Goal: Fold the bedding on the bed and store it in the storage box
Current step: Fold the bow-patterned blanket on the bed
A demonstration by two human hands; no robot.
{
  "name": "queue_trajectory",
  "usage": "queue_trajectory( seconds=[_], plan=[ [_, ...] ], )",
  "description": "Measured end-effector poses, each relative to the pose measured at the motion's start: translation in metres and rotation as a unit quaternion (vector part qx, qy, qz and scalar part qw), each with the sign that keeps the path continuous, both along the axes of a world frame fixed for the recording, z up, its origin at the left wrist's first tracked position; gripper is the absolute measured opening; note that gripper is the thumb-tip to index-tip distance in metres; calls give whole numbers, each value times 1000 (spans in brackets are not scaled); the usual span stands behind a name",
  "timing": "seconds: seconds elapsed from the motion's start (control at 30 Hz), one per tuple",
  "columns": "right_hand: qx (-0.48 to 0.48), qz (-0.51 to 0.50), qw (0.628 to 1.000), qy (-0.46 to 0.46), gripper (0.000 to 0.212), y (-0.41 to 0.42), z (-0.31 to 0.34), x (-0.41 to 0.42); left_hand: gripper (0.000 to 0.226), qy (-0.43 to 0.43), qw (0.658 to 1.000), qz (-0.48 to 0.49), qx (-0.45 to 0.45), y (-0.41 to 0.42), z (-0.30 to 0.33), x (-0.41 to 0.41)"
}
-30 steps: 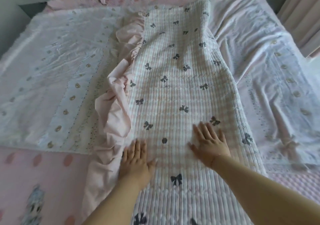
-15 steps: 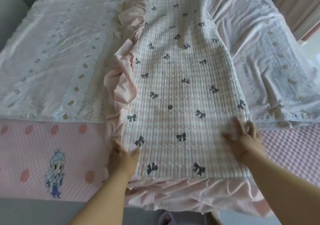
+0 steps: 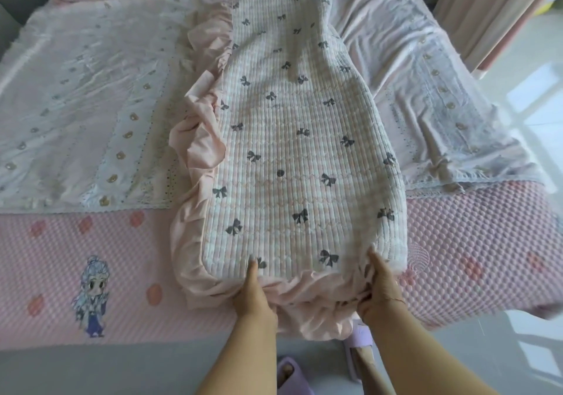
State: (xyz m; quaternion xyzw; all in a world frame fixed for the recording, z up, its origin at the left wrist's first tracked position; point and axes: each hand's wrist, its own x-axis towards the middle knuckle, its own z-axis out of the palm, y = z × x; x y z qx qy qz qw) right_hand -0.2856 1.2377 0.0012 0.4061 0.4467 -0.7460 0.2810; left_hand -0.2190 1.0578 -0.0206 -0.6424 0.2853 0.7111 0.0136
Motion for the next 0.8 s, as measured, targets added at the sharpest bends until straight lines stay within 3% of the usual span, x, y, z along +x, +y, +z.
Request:
queue_trajectory(
  seconds=[0.1, 0.2, 0.3, 0.5, 0.63, 0.8],
  plan=[
    [-5, 5, 1000, 18, 21, -18, 6, -4, 59, 72, 996, -13, 50, -3, 10, -23],
    [-3, -7, 1000, 24, 17, -18, 13, -16, 32, 115, 992, 1, 60, -15, 16, -34],
    [-10, -45, 998, 48, 18, -5, 22, -28, 19, 174, 983, 41, 48, -22, 32, -30],
    [-3, -53, 996, 74, 22, 1, 50, -23, 19, 245, 968, 53, 29, -16, 54, -15],
    [17, -64, 994, 92, 22, 3, 79, -15, 21, 241, 970, 40, 12, -17, 78, -10],
    [19, -84, 992, 95, 23, 12, 107, 22, 42, 222, 975, 13, -11, -9, 105, 27]
  ],
)
